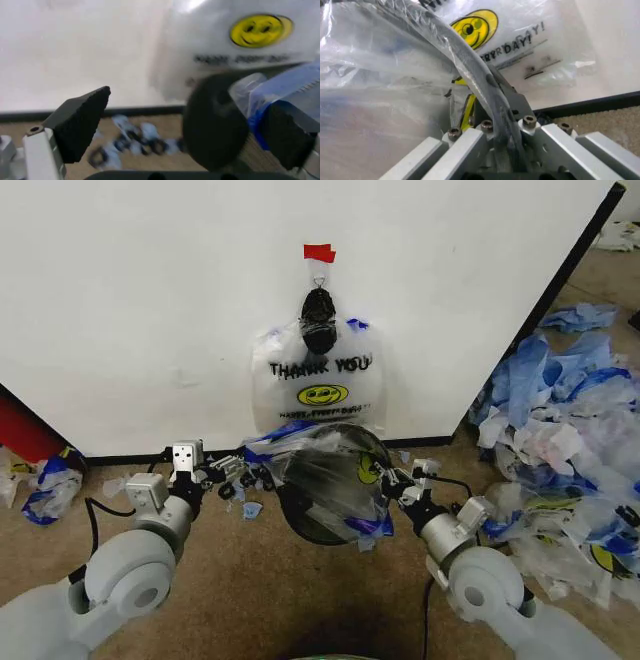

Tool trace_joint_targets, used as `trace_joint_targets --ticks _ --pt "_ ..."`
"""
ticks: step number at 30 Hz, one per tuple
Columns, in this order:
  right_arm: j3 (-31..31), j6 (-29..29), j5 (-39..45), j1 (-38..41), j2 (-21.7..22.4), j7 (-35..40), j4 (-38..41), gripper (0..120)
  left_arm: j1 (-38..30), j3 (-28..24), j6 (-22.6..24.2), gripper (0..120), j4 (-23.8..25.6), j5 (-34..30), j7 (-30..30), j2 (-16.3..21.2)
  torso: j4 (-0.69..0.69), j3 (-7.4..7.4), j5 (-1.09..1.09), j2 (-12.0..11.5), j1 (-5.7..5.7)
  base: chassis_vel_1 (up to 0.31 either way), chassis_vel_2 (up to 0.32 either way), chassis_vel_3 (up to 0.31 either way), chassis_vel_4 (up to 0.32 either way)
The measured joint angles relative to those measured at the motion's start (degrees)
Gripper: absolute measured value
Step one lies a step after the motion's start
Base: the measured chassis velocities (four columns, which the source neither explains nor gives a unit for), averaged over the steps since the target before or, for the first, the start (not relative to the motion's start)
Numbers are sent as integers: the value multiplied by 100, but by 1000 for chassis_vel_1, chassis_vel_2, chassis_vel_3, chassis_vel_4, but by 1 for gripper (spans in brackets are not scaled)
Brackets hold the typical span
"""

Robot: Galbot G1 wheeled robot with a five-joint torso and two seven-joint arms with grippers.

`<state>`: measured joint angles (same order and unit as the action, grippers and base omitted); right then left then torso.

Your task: Pick up the garbage bag from the wall and place it over the trash bin.

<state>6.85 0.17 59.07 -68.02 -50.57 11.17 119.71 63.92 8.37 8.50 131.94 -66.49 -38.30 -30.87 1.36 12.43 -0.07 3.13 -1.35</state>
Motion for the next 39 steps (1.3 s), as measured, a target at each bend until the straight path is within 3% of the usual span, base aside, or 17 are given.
trace_joint_targets --ticks 7,16,28,33,39 --pt "-1 0 -17 -22 27 44 1 0 -56 -9 286 100 217 -729 87 25 0 0 1 0 0 0 0 0 0" --pt "-31 -2 -73 -54 7 33 -84 0 -150 114 330 100 240 -1000 205 96 0 0 0 0 0 0 0 0 0" --pt "-102 99 -111 140 -147 180 -274 0 -86 429 267 100 753 -1377 -34 43 1 0 0 0 0 0 0 0 0" --pt "-103 495 -417 307 -361 423 -336 0 222 843 40 100 1134 -1590 -478 -127 0 0 3 0 0 0 0 0 0" --pt "-152 716 -418 440 -516 651 -281 0 836 1156 -88 100 1157 -1890 -563 -352 -1 0 0 0 0 0 0 0 0"
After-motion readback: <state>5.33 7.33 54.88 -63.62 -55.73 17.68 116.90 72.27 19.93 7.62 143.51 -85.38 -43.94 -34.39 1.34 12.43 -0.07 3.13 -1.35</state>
